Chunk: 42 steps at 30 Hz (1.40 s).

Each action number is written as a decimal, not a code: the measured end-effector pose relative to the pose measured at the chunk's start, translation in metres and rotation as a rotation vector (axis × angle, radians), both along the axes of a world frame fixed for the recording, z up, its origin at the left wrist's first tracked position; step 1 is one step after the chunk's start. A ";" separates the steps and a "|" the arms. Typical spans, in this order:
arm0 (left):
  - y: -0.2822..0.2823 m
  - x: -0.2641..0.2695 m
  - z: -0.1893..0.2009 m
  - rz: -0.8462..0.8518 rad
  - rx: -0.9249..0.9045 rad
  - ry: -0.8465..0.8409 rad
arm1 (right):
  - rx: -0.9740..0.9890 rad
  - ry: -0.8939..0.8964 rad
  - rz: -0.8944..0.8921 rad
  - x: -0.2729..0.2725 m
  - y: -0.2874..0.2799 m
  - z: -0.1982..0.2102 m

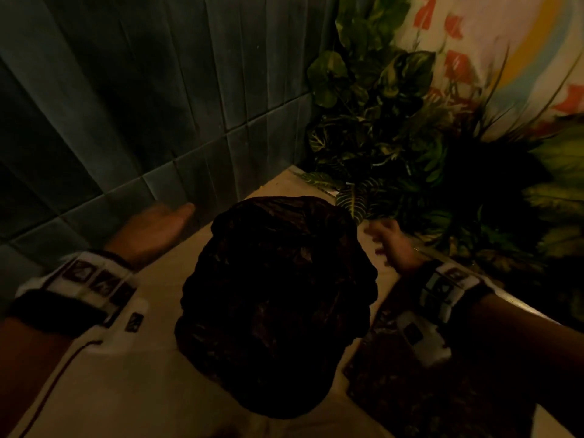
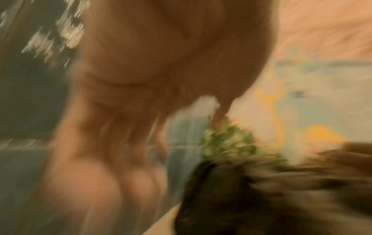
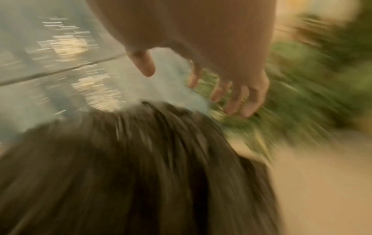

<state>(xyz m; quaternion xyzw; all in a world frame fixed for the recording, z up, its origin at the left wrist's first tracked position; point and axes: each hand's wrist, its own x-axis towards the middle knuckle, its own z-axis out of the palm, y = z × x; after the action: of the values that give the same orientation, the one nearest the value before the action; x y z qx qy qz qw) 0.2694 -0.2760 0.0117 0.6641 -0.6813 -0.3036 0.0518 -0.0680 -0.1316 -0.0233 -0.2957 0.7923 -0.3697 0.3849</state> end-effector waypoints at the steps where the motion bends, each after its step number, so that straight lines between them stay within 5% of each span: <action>1: 0.010 0.003 0.006 0.019 0.042 -0.015 | -0.034 0.060 -0.001 -0.001 -0.010 0.014; 6: 0.074 -0.011 0.008 -0.142 0.647 -0.103 | 0.055 0.158 0.397 0.027 -0.051 0.048; 10: 0.067 -0.025 -0.007 -0.113 0.363 0.102 | 0.062 0.157 0.342 0.029 -0.047 0.039; 12: 0.044 -0.029 -0.009 -0.107 0.140 -0.033 | 0.128 0.063 0.328 0.026 -0.037 0.037; 14: 0.020 -0.033 -0.012 -0.093 -0.051 -0.110 | 0.184 -0.146 0.269 0.026 -0.026 0.035; 17: -0.005 -0.047 -0.012 -0.050 -0.204 -0.013 | 0.173 -0.591 0.215 0.039 -0.009 0.035; 21: -0.027 -0.055 -0.021 0.042 -0.189 0.197 | 0.121 -0.890 0.227 0.066 0.007 0.018; 25: -0.021 -0.041 -0.029 0.109 -0.172 0.418 | 0.050 -0.918 0.096 0.085 0.009 0.011; 29: 0.035 0.002 -0.043 0.353 -0.414 0.514 | 0.145 -0.425 0.019 0.074 0.026 0.005; 31: 0.071 0.015 -0.057 0.486 -0.213 0.585 | 0.129 -0.073 -0.144 0.066 0.040 -0.014; 33: 0.097 0.013 -0.078 0.503 0.278 0.624 | 0.187 -0.004 -0.321 0.063 0.050 -0.048; 35: 0.109 0.001 -0.094 0.470 0.610 0.748 | 0.243 -0.299 -0.353 0.061 0.049 -0.090; 38: 0.106 -0.022 -0.115 0.430 0.832 1.082 | 0.200 -0.850 -0.106 0.071 0.041 -0.118; 42: 0.106 -0.042 -0.121 0.454 0.780 1.226 | 0.026 -0.879 -0.056 0.096 0.029 -0.112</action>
<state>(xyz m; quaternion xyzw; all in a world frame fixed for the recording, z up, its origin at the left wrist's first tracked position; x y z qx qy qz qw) 0.2275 -0.1703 -0.1089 0.4705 -0.2208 -0.8188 0.2438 0.0281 -0.1029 -0.1350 -0.0841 0.5654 -0.4608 0.6789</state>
